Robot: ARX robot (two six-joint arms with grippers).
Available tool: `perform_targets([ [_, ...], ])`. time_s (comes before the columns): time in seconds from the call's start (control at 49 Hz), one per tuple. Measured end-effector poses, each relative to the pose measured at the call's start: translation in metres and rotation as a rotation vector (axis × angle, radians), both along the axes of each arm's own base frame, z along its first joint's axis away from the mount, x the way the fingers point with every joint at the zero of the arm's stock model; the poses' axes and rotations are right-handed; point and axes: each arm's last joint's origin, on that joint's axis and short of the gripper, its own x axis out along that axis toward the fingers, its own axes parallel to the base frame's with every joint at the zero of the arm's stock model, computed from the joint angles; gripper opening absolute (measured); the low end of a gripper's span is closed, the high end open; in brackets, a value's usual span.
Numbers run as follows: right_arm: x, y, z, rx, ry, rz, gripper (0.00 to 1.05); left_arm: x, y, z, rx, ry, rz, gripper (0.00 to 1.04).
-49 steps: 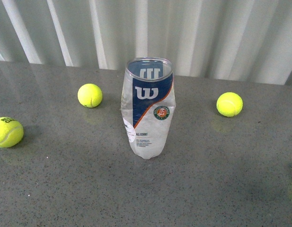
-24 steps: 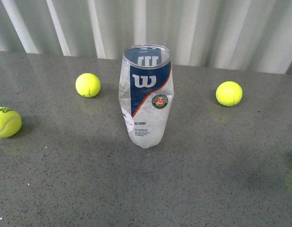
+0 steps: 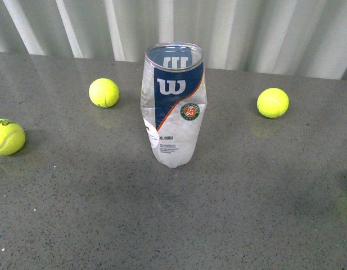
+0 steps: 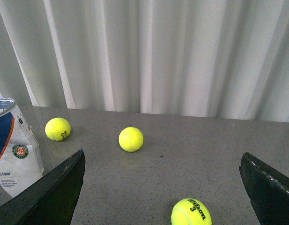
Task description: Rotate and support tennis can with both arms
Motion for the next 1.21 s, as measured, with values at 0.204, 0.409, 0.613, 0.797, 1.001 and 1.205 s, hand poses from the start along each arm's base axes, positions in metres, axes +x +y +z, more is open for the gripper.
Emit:
perform_targets([
  [0.204, 0.000, 0.000, 0.000, 0.000, 0.000, 0.000, 0.98, -0.010, 0.000, -0.004, 0.000, 0.001, -0.001, 0.04],
  [0.409, 0.000, 0.000, 0.000, 0.000, 0.000, 0.000, 0.98, -0.017, 0.000, -0.008, 0.000, -0.018, -0.003, 0.04],
  [0.613, 0.000, 0.000, 0.000, 0.000, 0.000, 0.000, 0.98, -0.025, 0.000, -0.005, 0.000, -0.028, -0.003, 0.04],
  [0.797, 0.000, 0.000, 0.000, 0.000, 0.000, 0.000, 0.98, -0.030, 0.000, -0.004, 0.000, -0.030, -0.003, 0.04],
  [1.001, 0.000, 0.000, 0.000, 0.000, 0.000, 0.000, 0.98, -0.036, 0.000, -0.003, 0.000, -0.034, -0.003, 0.04],
  [1.205, 0.000, 0.000, 0.000, 0.000, 0.000, 0.000, 0.98, -0.041, 0.000, -0.003, 0.000, -0.035, -0.003, 0.04],
])
